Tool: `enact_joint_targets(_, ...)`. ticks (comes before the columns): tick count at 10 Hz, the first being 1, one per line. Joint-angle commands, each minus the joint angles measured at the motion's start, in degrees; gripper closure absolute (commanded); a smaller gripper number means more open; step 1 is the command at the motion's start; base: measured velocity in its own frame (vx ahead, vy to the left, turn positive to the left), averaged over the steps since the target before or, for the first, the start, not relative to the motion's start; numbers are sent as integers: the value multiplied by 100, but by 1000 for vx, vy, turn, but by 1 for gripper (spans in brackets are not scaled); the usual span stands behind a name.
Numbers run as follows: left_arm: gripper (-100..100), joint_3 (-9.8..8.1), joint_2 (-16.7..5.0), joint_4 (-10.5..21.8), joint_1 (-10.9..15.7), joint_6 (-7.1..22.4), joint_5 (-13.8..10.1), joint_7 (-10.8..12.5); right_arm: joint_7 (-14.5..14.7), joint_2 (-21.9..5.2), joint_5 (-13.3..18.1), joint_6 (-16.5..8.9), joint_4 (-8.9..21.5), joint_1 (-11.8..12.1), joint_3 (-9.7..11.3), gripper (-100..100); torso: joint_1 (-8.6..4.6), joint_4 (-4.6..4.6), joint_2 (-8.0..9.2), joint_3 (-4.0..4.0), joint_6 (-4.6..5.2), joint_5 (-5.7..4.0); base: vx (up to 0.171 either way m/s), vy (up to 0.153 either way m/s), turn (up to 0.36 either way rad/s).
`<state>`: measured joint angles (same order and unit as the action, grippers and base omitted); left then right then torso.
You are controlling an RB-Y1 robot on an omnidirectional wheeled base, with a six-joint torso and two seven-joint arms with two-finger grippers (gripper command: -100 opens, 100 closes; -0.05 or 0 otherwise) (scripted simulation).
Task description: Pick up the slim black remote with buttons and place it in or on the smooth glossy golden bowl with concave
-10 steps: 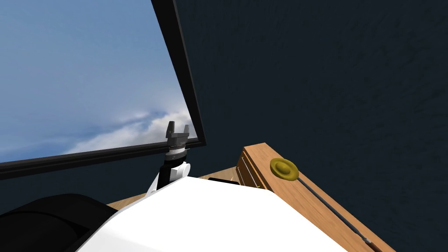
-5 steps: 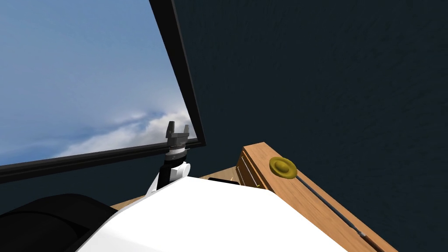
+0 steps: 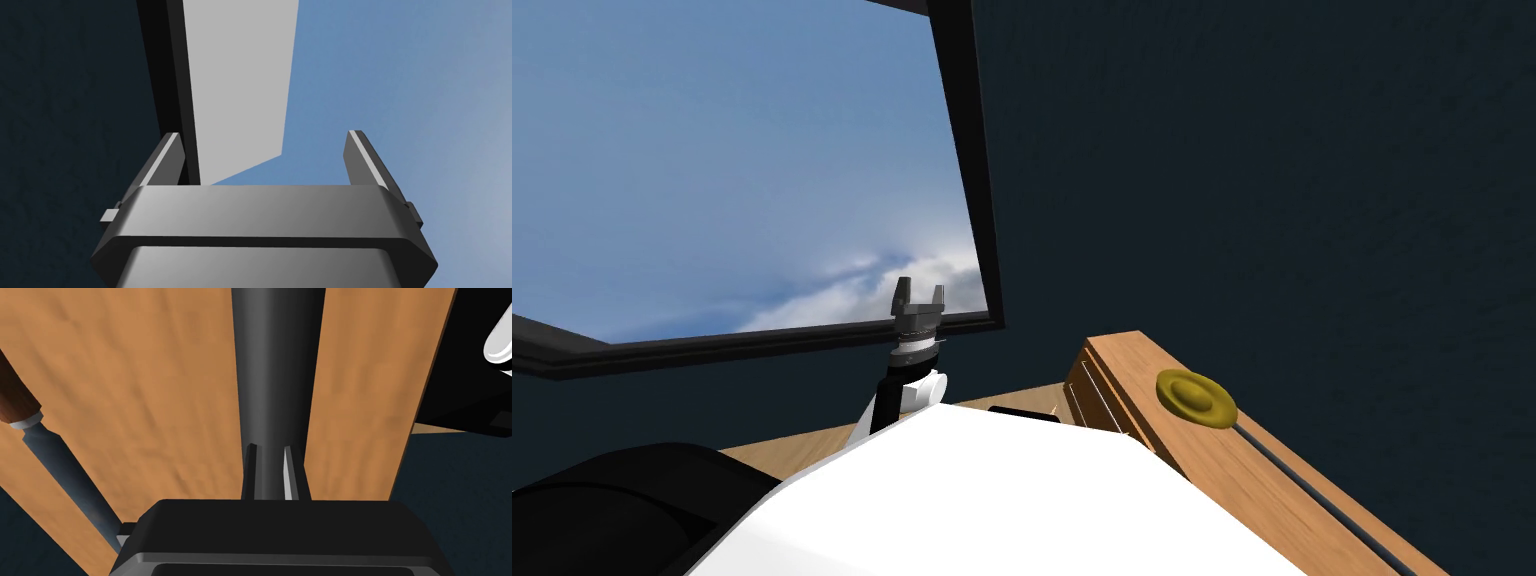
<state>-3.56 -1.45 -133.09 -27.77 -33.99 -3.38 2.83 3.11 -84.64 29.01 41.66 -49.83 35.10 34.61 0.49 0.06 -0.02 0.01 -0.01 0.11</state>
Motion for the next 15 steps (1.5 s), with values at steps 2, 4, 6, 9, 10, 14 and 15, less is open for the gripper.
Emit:
enact_joint_targets(2, 0, 0, 0, 0, 0, 0, 0, 0, -191, -96, -110, 238, 204, 100, -235, 100, -12, 1, 3, 2, 4, -3, -26, 74, 207)
enact_joint_targets(4, 0, -1, -1, 0, -1, 0, 0, 0, -334, -167, -196, 386, 298, 210, -385, 100, -37, 0, -4, -1, 0, -7, 0, 34, 199)
enact_joint_targets(6, 0, -2, -1, 0, -1, 0, 0, 0, -476, -224, -290, 543, 392, 346, -533, 100, -47, 0, -2, 0, 10, -11, 2, 23, 161)
enact_joint_targets(9, 0, -1, -1, 0, -1, 0, 0, 0, -683, -277, -440, 787, 530, 593, -743, 100, -45, -2, -10, -5, -4, -9, 3, 18, 275)
enact_joint_targets(10, 0, -1, -1, 0, -1, 0, 0, 0, -813, -287, -546, 953, 617, 785, -872, 100, -48, -2, -10, -5, -6, -10, 8, 0, 384)
enact_joint_targets(14, 0, -2, -2, 0, -1, 0, 0, 0, -1048, -253, -764, 1281, 777, 1222, -1098, 100, -64, -5, -11, -8, -6, -15, 8, -28, 275)
enact_joint_targets(15, 0, -2, -2, 0, -1, 0, 0, 0, -1101, -234, -818, 1360, 813, 1339, -1146, 100, -67, -5, -9, -7, -1, -14, 0, -42, 242)
